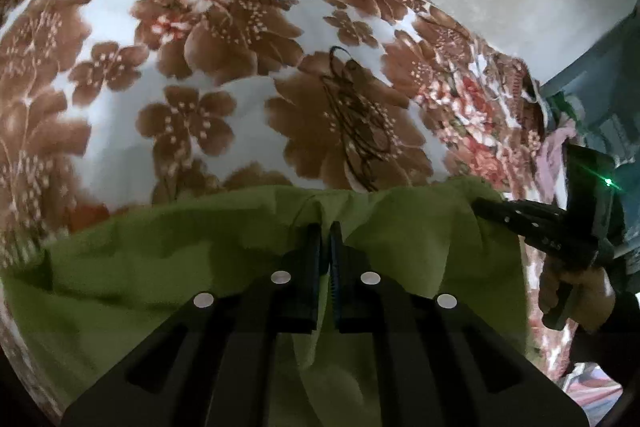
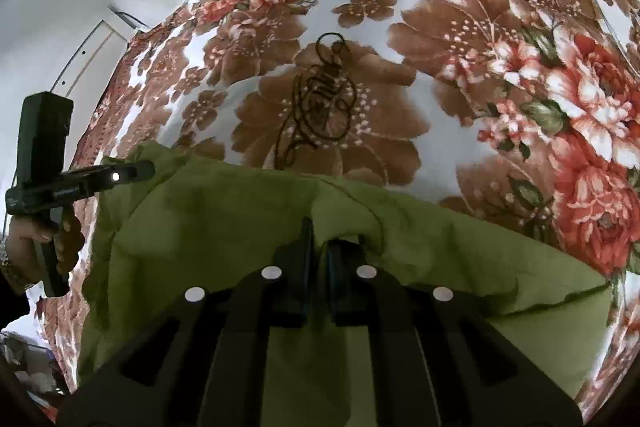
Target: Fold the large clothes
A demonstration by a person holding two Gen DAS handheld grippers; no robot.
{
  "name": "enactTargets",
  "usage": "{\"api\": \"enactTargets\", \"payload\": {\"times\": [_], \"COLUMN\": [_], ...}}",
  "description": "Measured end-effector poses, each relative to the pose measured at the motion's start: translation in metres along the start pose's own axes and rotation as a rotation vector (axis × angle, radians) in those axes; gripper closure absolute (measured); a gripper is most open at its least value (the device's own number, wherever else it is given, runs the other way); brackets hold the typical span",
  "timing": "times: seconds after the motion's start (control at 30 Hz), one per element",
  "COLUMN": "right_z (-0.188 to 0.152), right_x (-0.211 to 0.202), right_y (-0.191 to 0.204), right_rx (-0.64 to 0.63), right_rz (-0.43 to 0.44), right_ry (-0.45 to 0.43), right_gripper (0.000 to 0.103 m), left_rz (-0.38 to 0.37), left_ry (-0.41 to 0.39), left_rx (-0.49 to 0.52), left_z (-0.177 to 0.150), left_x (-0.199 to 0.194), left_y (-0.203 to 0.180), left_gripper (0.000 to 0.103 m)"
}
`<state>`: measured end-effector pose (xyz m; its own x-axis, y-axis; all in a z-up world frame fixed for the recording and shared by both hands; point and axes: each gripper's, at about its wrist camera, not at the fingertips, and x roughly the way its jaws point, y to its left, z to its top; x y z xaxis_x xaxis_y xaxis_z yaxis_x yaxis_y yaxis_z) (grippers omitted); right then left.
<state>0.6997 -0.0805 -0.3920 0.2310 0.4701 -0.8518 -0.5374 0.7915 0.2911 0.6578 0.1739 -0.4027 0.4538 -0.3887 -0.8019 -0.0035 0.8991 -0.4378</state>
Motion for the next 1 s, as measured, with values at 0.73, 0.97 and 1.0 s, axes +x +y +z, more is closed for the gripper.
{"api": "enactTargets", "payload": {"times": [0.73, 0.97, 1.0], "right_z": [-0.077, -0.117, -0.123], "right_x": [-0.097, -0.072, -0.063], "right_y": [0.052, 0.084, 0.084], "right_rx": [-0.080, -0.112, -0.139], "right_rz": [-0.336, -0.489, -0.497], "right_ry": [-0.183, -0.161, -0.147], "right_gripper": [0.008, 0.006, 0.006], "left_rz": [0.350, 0.355, 0.354], "left_ry": [-0.238, -0.185, -0.168], "left_rx": [0.206, 0.329, 0.333], "left_z": [-0.099, -0.140, -0.143], "left_x": [-0.097, -0.052, -0.045], "left_y": [-0.079, -0.129, -0.127], "left_gripper": [0.014, 0.013, 0.013]}}
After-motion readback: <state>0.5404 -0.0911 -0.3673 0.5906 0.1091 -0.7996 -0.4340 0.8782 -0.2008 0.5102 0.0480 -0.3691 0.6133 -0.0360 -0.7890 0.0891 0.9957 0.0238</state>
